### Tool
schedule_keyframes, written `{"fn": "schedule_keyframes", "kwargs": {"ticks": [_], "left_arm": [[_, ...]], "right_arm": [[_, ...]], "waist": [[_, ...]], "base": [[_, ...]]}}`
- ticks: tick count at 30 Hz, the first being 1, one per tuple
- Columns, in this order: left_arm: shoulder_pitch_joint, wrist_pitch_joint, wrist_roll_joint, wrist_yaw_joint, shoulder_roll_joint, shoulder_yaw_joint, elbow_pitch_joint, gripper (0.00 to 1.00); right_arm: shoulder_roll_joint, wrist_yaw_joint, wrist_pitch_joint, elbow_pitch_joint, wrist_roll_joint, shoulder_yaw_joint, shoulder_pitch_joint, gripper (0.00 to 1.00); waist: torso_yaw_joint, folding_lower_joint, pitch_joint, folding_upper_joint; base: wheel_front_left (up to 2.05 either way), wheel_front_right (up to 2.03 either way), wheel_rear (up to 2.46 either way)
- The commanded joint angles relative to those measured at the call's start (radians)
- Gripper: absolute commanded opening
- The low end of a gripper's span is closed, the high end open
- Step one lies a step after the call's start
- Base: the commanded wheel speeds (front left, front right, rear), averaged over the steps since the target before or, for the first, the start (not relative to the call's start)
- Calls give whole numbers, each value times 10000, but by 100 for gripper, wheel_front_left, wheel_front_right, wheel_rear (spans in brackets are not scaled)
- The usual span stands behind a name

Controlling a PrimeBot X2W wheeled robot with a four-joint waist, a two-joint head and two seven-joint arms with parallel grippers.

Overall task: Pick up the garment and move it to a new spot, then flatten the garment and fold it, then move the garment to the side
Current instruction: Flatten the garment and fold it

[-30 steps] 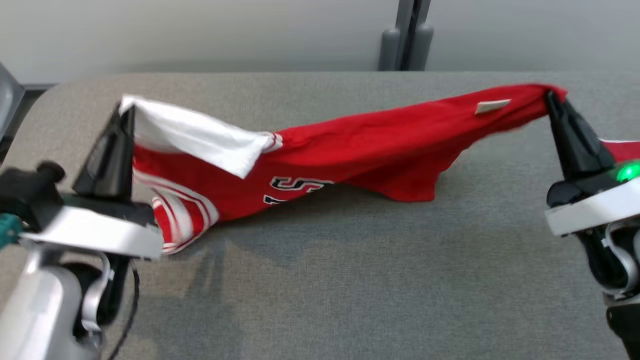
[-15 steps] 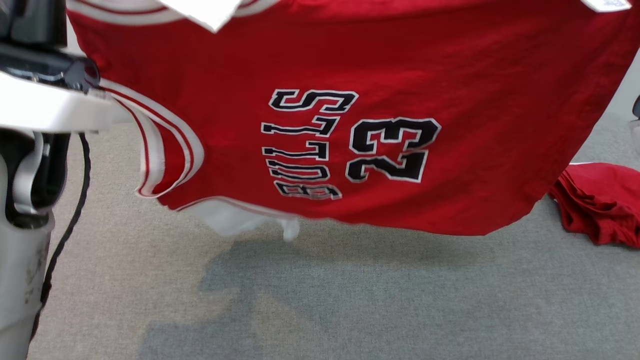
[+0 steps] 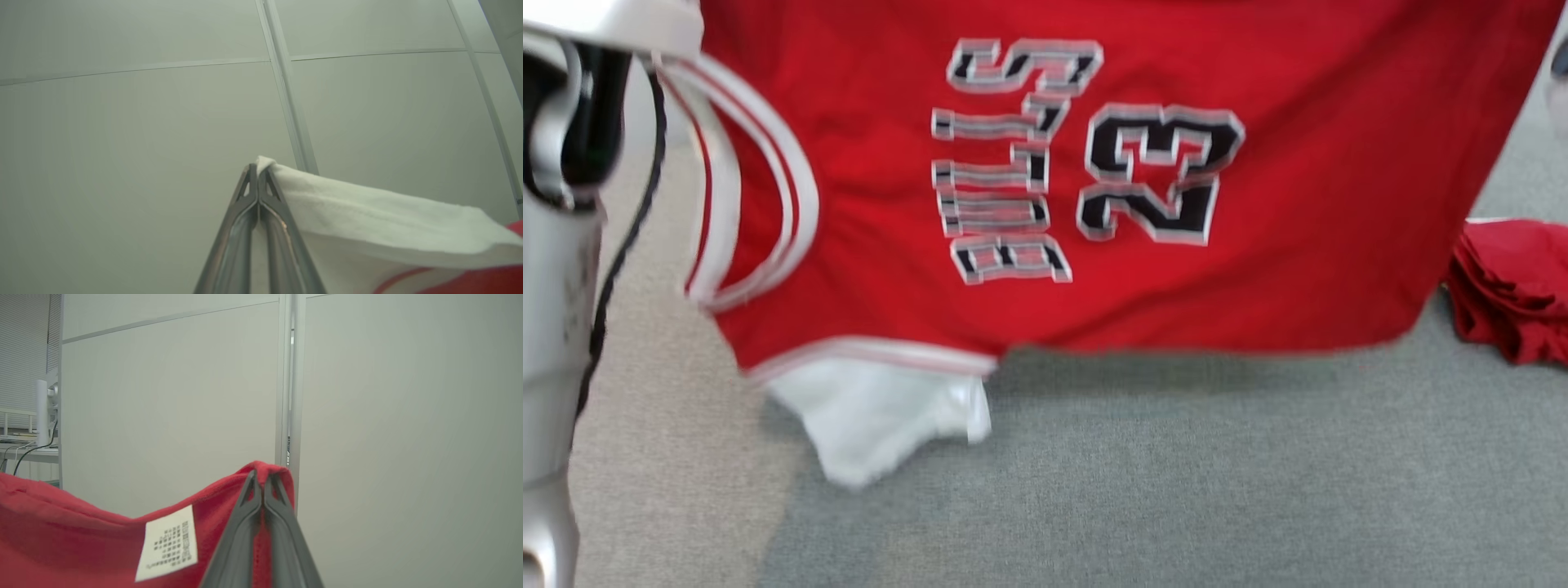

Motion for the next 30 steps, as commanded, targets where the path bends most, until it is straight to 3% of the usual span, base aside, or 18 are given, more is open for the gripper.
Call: {"fn": "schedule_keyframes", "kwargs": {"ticks": [1, 7, 13, 18, 25, 30], "left_arm": [[-695, -333, 129, -203, -138, -117, 719, 0], [-2402, -1080, 531, -557, -288, -515, 2701, 0], [-4016, -1688, 522, -828, -608, -844, 5361, 0], [-4411, -1896, 366, -941, -960, -1081, 7143, 0], [-3204, -1986, -246, -973, -1497, -1337, 8842, 0], [-1397, -1983, -968, -979, -1764, -797, 8823, 0]], "right_arm": [[143, 3, -277, 622, 113, 335, -755, 0], [570, 3, -1032, 2503, 178, 1189, -2798, 0], [1599, 4, -2043, 5128, 257, 2077, -4637, 0], [2373, 4, -2336, 6770, 256, 2947, -5203, 0], [2738, 3, -2444, 8076, 863, 3932, -4543, 0], [2670, 3, -2460, 7988, 1403, 4122, -3296, 0]], "waist": [[-140, 0, 540, 0], [-430, 0, 1223, 0], [-597, 0, 1459, 0], [-608, 0, 1707, 0], [-372, 0, 2277, 0], [-270, 0, 2561, 0]], "base": [[0, 0, 0], [0, 0, 0], [0, 0, 0], [0, 0, 0], [0, 0, 0], [0, 0, 0]]}}
